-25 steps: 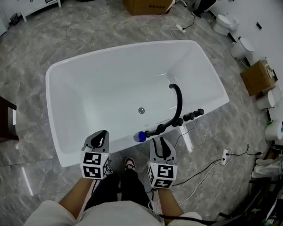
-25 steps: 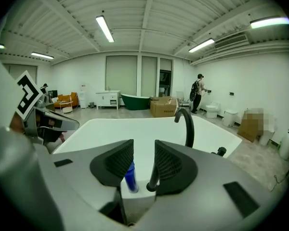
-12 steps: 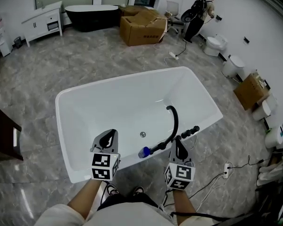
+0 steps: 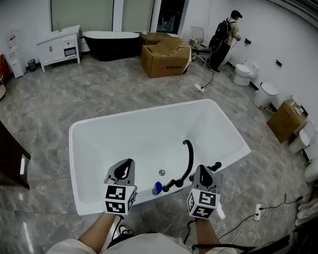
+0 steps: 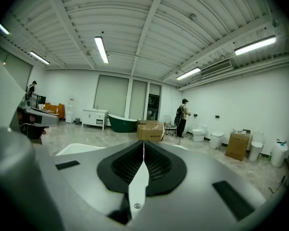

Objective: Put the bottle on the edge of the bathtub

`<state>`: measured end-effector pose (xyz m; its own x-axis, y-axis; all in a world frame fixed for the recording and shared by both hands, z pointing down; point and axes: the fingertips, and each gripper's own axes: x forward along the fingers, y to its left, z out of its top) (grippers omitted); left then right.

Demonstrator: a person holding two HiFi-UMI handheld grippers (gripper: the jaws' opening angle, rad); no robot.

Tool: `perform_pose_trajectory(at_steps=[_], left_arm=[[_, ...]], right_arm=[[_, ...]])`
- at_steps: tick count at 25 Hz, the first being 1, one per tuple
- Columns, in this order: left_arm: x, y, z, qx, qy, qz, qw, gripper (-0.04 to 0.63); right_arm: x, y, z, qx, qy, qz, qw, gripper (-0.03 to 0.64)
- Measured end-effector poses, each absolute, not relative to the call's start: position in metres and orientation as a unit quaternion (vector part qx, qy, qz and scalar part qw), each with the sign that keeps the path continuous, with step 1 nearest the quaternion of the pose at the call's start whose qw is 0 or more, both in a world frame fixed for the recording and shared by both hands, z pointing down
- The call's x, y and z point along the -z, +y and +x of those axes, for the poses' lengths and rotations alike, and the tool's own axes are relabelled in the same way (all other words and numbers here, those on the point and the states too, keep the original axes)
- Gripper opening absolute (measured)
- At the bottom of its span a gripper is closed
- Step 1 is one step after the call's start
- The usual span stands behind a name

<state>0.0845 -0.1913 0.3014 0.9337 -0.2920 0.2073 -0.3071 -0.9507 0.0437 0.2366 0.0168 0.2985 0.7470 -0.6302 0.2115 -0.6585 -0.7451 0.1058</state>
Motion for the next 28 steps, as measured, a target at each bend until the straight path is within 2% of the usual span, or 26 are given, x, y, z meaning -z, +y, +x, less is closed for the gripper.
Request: perform_pose_trajectory(at_steps=[9, 28], left_arm=[[-0.293, -0.177, 0.082, -0.100, -0.166, 0.981, 0.021, 0.025], [-0.300, -0.183, 0.085, -0.118, -0.162, 0.979, 0.025, 0.025]], right_arm=[[-0.290, 0.015, 0.237, -0.076, -0.364, 0.926, 0.061, 0.031], [-0.299, 0.008, 0.228, -0.089, -0.374, 0.921, 0.063, 0.026]])
